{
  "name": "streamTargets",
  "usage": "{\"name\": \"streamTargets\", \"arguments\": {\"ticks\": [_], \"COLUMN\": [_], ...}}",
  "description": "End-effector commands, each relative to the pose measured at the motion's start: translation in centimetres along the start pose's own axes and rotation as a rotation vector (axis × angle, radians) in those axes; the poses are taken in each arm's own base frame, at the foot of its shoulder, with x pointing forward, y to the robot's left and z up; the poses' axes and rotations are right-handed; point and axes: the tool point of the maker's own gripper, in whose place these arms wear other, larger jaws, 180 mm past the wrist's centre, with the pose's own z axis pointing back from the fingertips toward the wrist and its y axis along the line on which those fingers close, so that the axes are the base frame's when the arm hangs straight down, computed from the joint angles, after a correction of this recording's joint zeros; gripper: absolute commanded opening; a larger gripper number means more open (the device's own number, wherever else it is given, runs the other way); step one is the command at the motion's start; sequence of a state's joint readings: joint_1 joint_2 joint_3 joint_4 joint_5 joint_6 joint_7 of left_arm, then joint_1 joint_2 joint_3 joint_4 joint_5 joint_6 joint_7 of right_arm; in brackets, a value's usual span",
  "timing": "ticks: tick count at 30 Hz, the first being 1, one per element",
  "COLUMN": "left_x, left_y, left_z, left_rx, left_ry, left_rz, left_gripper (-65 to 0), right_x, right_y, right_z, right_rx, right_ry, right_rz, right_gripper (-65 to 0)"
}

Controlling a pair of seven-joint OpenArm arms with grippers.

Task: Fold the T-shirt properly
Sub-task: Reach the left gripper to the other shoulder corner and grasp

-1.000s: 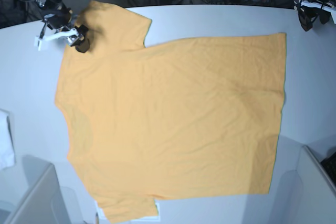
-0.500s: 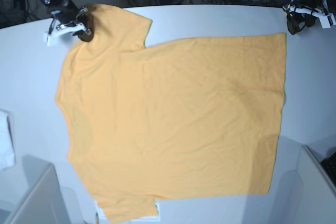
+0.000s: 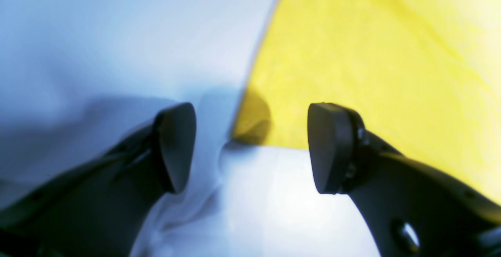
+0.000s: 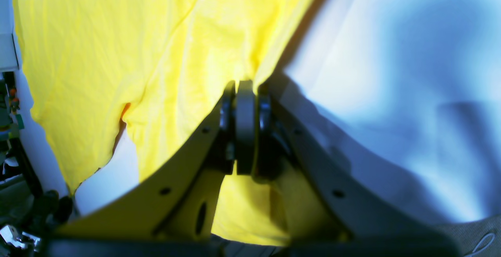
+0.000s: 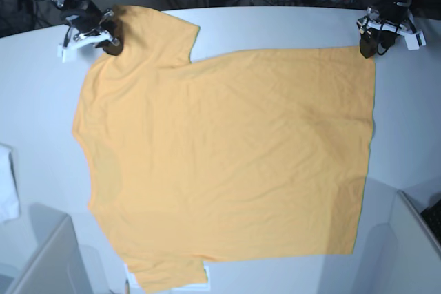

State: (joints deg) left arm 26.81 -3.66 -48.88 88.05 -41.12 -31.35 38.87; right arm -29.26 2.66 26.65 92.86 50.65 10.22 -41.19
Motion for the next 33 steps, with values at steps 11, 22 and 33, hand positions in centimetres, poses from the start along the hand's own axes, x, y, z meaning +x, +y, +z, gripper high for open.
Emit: {"name": "streamTargets", "arguments": {"ticks": [11, 22, 33], "left_x": [-1.7, -2.0, -2.0], "left_y": [-0.6, -1.3, -0.9], "left_z": [-1.9, -2.4, -2.0], "left_rx": [-0.020, -0.035, -0.024], "left_ry": [0.097, 0.116, 0.120], "left_rz": [0.042, 0.058, 0.045], "left_gripper": [-22.7, -60.4, -65.0], "right_x": [-1.9, -1.9, -1.8], "right_y": [-2.8, -2.8, -2.8], "right_z": [0.5, 0.5, 0.5], "right_rx": [-0.117, -0.117, -0.118], "right_ry": [0.084, 0.083, 0.082], "right_rz": [0.015, 0.015, 0.016], "right_gripper": [-65.0, -65.0, -65.0]}}
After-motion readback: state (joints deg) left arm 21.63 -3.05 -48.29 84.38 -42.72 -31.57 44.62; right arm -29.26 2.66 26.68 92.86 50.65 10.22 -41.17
